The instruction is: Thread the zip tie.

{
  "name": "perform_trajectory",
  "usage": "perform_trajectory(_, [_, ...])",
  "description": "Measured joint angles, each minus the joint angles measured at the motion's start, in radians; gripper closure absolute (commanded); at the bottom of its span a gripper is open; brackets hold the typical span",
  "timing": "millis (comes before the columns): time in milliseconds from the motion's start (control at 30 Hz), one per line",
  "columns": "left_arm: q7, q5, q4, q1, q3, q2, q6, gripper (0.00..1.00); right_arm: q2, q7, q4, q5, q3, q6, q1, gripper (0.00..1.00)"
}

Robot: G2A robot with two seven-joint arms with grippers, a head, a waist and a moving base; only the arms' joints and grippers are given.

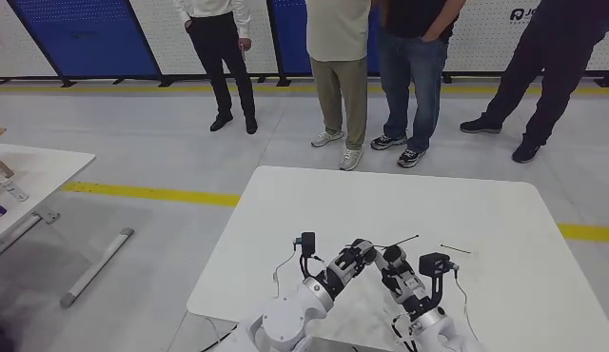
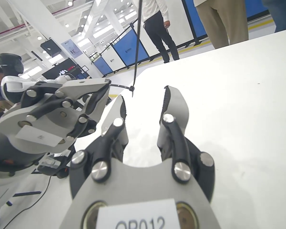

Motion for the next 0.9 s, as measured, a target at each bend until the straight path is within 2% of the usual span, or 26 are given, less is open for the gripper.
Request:
perform_trajectory(33, [0.001,0.001,0.001,-0.001,0.001,0.0,0.0,1.0,0.0,0.0,0.001,0.001,0.0,0.001,0.001,0.64])
perform_trajectory(100, [0.001,0.005,0.002,-0.002,0.003,-0.001,0.001,1.0,-0.001,0.0,0.001,0.003,0.0,0.001,0.002,0.69])
perform_trajectory(333, [-0.001,0.012,0.007,-0.004,0.008,-0.002,0.002,1.0,-0.003,-0.002,0.001,0.005,0.002,-0.001,0.004,0.7])
perform_trajectory(433, [-0.003,0.015,0.009,-0.005,0.01,-0.003,0.005,1.0,-0.004,0.001,0.001,0.006,0.002,0.003,0.006,0.75])
perform_trajectory(500, [-0.005,0.017,0.009,-0.005,0.01,-0.003,0.007,1.0,-0.005,0.003,0.001,0.004,0.002,0.007,0.007,0.75])
perform_trajectory(700, [-0.008,0.02,0.007,-0.002,0.01,-0.003,0.005,1.0,-0.007,0.006,0.001,0.004,0.0,0.014,0.01,0.85])
perform_trajectory(767, [-0.008,0.021,0.007,-0.002,0.009,-0.003,0.005,1.0,-0.008,0.008,0.002,0.004,0.0,0.016,0.012,0.98])
perform_trajectory(900, [-0.007,0.02,0.009,-0.002,0.008,-0.003,0.005,1.0,-0.009,0.008,0.003,0.007,0.001,0.017,0.012,1.0])
